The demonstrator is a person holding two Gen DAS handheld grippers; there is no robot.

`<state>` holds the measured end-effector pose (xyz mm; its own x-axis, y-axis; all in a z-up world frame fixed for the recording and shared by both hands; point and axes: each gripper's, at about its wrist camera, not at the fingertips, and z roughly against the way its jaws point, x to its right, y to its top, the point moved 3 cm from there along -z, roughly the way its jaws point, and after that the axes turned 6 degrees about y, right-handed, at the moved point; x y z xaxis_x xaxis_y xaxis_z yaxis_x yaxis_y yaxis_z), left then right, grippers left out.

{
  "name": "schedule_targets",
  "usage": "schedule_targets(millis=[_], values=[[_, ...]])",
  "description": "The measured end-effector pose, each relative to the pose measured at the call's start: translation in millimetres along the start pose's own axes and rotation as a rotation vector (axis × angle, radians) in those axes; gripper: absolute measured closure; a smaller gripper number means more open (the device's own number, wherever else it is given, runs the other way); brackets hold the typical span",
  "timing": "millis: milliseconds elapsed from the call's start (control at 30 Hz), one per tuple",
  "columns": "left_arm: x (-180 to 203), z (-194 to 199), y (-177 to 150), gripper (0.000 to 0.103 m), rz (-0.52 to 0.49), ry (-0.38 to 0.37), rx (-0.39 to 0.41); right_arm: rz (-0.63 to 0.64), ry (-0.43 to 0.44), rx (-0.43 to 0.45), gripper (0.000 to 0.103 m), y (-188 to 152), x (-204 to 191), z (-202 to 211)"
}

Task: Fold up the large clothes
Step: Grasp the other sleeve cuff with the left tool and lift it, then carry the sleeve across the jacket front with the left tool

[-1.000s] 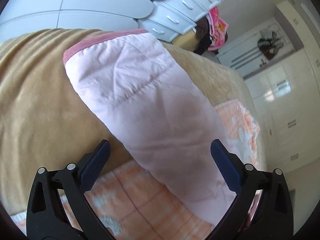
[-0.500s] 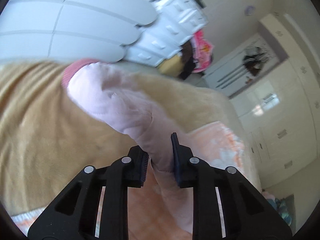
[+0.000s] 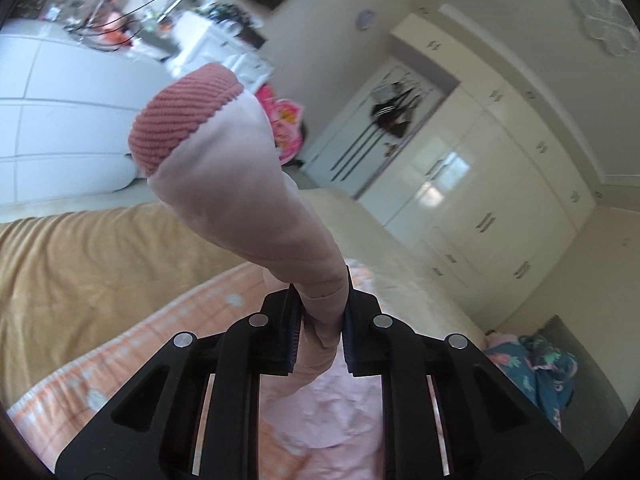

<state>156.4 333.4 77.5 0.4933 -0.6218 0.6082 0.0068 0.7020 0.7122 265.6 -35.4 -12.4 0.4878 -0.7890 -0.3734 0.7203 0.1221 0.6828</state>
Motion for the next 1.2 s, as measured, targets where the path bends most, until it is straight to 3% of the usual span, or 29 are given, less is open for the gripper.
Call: schedule_targets(millis=[533,933,1200], values=[[72.5,22.6,-18.4,0.094,-0.068,-0.21,-0.031,-0.059,-0.085,0.088,0.004,-2.9,45.2,60.8],[130.1,27.9,-64.0,0.094,-0.203,-0.314,-0.087,-0.125,-0.128,0.119,0.004,-9.7,81.0,81.8],[172.2,29.1,-108.8,0.094,-0.339,-0.446,-0.155,-0.186,-0.143,0.132,0.004,-16.1,108.2,89.1]])
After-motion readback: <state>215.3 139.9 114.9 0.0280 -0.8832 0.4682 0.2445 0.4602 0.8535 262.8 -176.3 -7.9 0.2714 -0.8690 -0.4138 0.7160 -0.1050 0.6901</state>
